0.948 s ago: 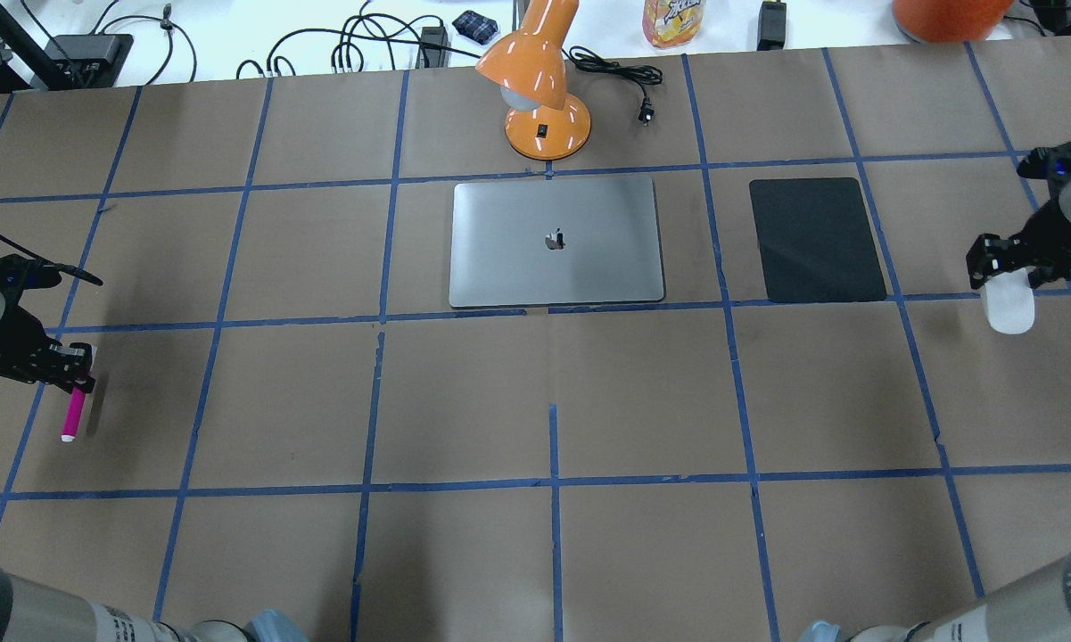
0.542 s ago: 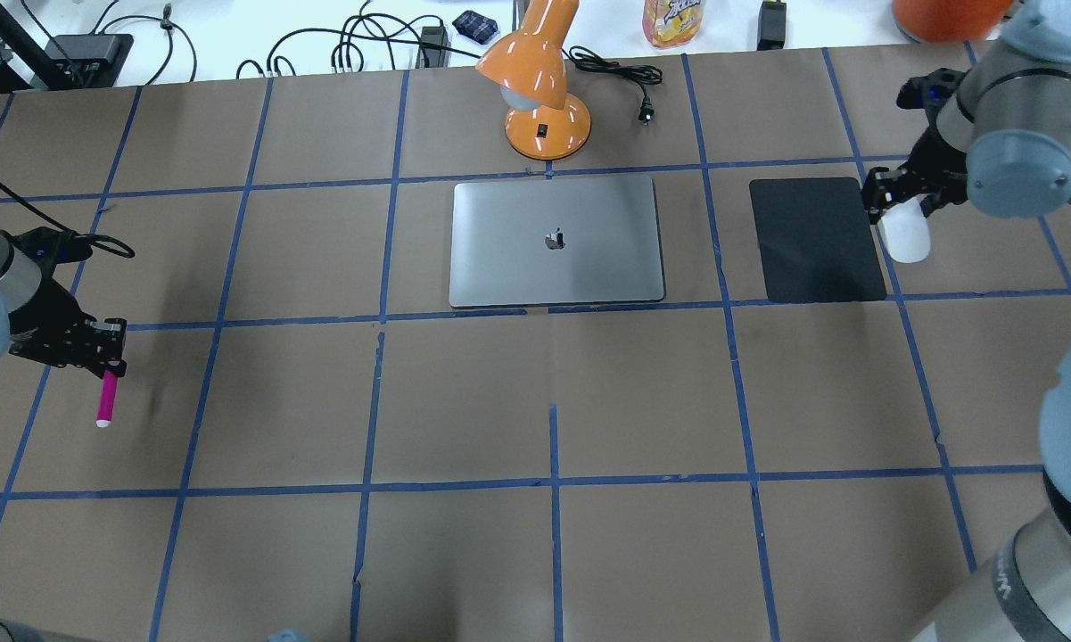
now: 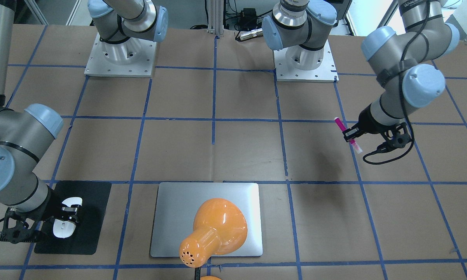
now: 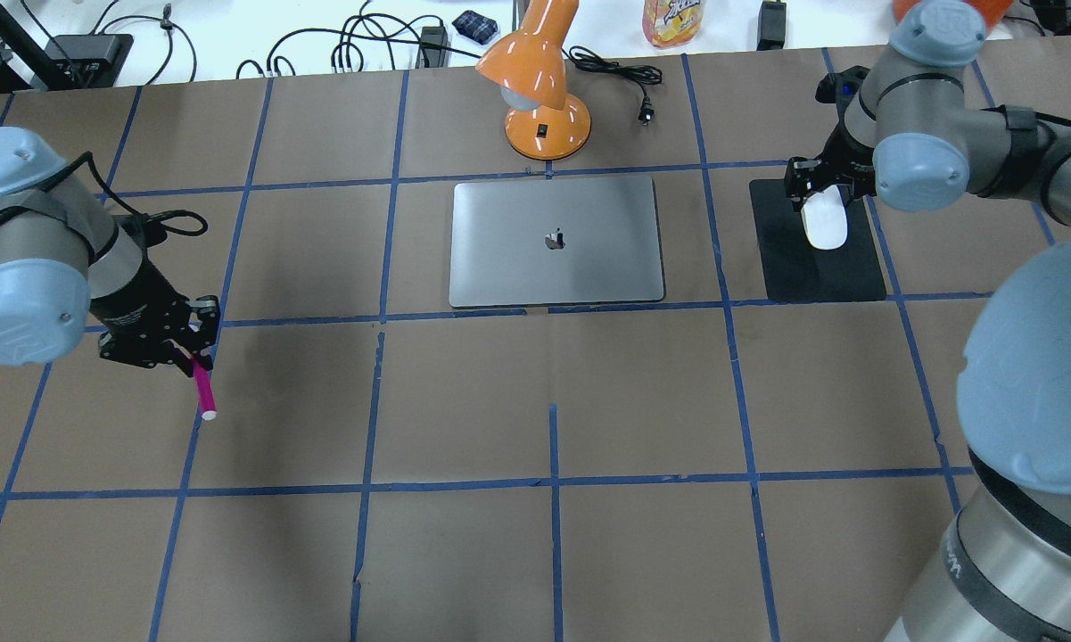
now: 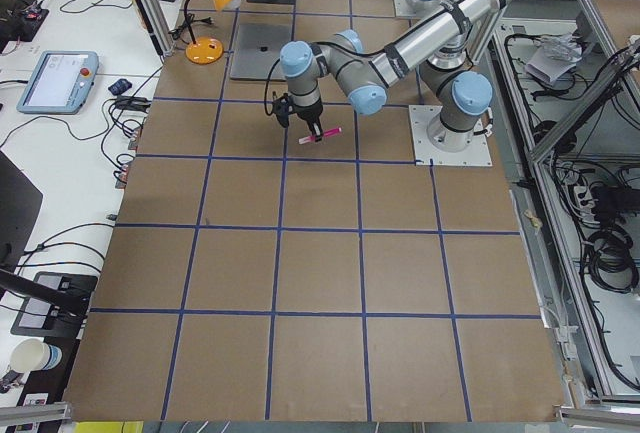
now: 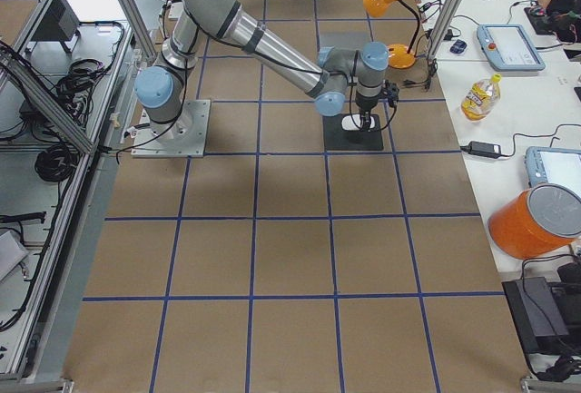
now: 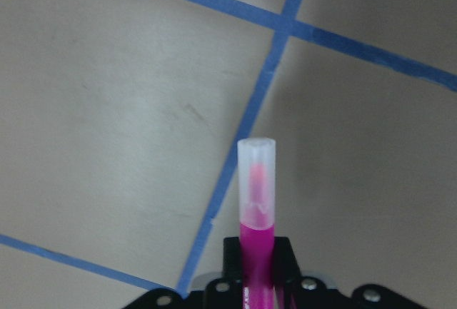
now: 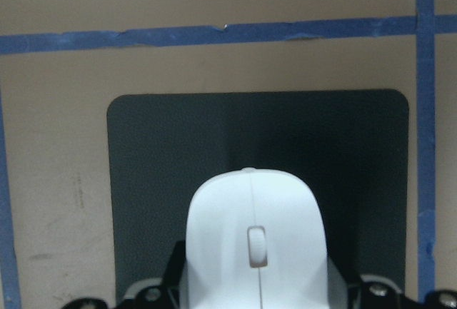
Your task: Place pen and mouse around notebook
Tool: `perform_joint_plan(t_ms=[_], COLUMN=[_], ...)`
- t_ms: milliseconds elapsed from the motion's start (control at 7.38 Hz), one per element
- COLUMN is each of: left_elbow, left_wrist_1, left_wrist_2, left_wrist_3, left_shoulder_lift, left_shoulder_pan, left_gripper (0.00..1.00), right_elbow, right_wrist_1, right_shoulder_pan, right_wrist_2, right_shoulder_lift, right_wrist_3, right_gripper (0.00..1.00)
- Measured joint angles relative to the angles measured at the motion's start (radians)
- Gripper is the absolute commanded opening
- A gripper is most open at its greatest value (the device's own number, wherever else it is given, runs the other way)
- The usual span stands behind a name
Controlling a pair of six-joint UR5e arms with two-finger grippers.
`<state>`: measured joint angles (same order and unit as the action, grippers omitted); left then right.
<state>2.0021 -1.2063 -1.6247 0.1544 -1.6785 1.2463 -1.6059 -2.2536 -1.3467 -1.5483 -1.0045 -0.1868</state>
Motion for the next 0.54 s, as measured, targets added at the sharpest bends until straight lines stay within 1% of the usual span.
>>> perform_joint_plan(t_ms=[135,271,542], left_elbow=[0.002,-0.001,-0.007], left_wrist_1=[-0.004,-0.001,0.041], left_wrist_2=[0.013,0.034,0.108], left_wrist_3=[0.184,0.372,0.713], left_shoulder_lift=[-0.002,-0.009,-0.042], left_shoulder_pan=[0.087,0.175,0.348], left_gripper=[0.0,0.0,0.0], right_elbow=[-0.003,-0.005,-0.002], right_wrist_1=[-0.003,-0.003,0.007], right_shoulder_pan=[-0.001,-0.001,-0.002], right_wrist_2=[-0.003,-0.007,-0.012], right_shoulder_lift=[0.006,0.008,0.014], right_wrist_3=[0.002,0.003,0.003], right_gripper=[0.82,1.0,1.0])
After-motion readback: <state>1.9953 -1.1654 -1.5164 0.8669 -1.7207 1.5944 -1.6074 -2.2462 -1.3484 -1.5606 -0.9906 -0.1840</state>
